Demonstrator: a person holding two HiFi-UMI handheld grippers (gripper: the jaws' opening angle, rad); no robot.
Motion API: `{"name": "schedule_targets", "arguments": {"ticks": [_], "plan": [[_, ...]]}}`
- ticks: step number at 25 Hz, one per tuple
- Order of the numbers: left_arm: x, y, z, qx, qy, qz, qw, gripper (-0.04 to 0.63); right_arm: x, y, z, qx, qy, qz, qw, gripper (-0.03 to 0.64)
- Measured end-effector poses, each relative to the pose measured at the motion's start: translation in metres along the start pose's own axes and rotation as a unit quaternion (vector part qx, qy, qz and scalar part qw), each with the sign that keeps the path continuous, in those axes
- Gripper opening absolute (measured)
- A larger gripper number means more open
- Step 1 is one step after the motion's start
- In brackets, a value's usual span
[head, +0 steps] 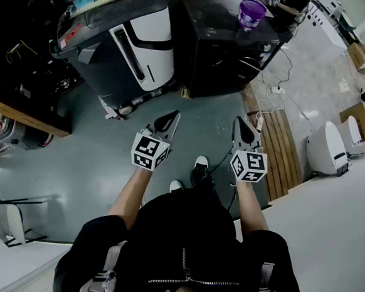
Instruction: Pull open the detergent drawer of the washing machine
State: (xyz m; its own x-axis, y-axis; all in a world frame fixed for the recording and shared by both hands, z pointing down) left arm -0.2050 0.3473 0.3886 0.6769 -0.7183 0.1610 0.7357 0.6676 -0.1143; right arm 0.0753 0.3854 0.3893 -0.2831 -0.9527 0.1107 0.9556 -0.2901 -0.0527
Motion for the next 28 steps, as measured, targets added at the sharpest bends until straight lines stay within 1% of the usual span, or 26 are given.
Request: {"name": "schedule_targets", "arguments": {"ticks": [5, 8, 10, 13, 15, 19, 22, 28], "plan": [[-0.004, -0.006, -0.001, 0.002, 0.002, 0.000, 1.0000, 0.021, 0.005, -0.007, 0.000, 0.026, 0.018, -0.013, 0.999, 0.005], [-0.005, -0.007, 0.001, 0.002, 0.000, 0.001, 1.0000, 0.021, 0.006, -0.008, 0.003, 0.038, 0.011, -0.022, 0.999, 0.005], [-0.004, -0.009, 0.002, 0.001, -0.001, 0.002, 1.0000, 0.021, 0.008, -0.010, 0.006, 0.033, -0.001, -0.022, 0.999, 0.006], [-0.002, -0.012, 0.006, 0.000, -0.005, 0.002, 1.0000, 0.021, 0.014, -0.013, 0.012, 0.013, -0.023, -0.007, 1.000, 0.006], [0.002, -0.016, 0.008, -0.002, -0.009, 0.003, 1.0000, 0.021, 0.017, -0.014, 0.013, 0.011, -0.022, -0.005, 1.000, 0.006], [0.017, -0.025, 0.005, -0.005, -0.010, 0.001, 0.9999, 0.021, 0.032, -0.007, 0.010, 0.008, -0.024, -0.015, 1.000, 0.006], [0.033, -0.032, 0.003, -0.006, -0.012, 0.000, 0.9999, 0.021, 0.048, 0.003, 0.011, 0.014, -0.028, -0.021, 0.999, 0.006], [0.083, -0.055, -0.001, -0.008, -0.023, 0.001, 0.9997, 0.021, 0.092, 0.032, 0.016, 0.015, -0.031, -0.015, 0.999, 0.006]]}}
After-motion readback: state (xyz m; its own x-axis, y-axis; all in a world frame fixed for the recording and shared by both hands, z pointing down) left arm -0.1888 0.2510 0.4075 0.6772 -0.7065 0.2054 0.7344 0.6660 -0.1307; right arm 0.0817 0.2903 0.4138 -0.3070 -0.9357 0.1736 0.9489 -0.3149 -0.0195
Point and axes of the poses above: the fingertips, and each gripper's own axes: x forward along the fingers, y to its right, z out of its underside, the point moved 9 cm from there along -x, backward along the fingers, and after that the axes turned 6 degrees about -x, right-handed, at the moved point
